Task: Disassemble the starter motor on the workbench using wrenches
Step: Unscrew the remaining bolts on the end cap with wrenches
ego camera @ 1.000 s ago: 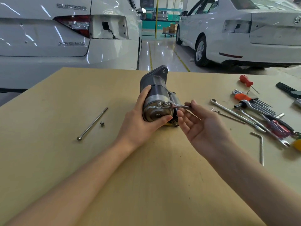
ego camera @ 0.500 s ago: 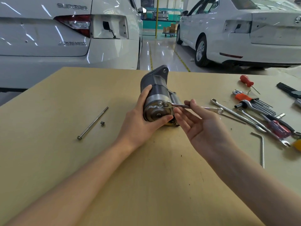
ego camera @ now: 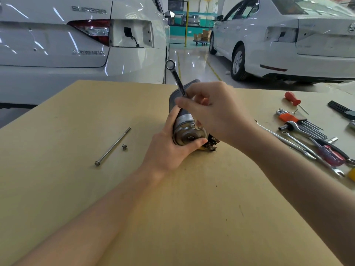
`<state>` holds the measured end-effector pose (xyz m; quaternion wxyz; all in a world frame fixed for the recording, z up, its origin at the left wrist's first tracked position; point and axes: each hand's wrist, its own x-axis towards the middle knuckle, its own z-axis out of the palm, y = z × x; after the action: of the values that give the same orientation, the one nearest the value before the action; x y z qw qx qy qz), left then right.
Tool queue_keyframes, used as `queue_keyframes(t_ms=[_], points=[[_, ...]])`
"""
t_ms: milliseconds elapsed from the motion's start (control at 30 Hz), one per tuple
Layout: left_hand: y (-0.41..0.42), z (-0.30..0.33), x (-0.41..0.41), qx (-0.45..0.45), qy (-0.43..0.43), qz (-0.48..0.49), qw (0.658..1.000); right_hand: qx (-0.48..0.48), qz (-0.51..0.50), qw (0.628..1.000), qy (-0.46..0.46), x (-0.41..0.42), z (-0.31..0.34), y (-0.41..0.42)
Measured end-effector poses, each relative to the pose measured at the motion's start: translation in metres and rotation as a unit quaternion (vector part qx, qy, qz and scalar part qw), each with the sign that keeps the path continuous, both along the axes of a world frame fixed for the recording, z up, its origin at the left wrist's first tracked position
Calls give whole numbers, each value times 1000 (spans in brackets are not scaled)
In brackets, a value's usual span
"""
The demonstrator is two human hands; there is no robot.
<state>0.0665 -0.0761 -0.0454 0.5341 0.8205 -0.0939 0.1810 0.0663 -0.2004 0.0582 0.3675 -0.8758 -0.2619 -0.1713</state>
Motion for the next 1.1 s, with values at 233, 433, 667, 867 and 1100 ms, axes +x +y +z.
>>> queue_keyframes(t_ms=[233,433,667,867,1100], points=[[0,-2,0,-4,-14,0,1000,476,176,827,242,-10,-11,-34],[-1,0,1,2,-13,3,1000,611,124,662,416,-9,-45,-57],[0,0,0,2,-16,-2,1000,562,144,696,423,-10,-52,-62],[0,1,-1,5,-17,-3,1000,521,136,758,370,-6,-55,-66],[-1,1,0,12,-19,4,1000,551,116,737,374,-9,-63,-59]])
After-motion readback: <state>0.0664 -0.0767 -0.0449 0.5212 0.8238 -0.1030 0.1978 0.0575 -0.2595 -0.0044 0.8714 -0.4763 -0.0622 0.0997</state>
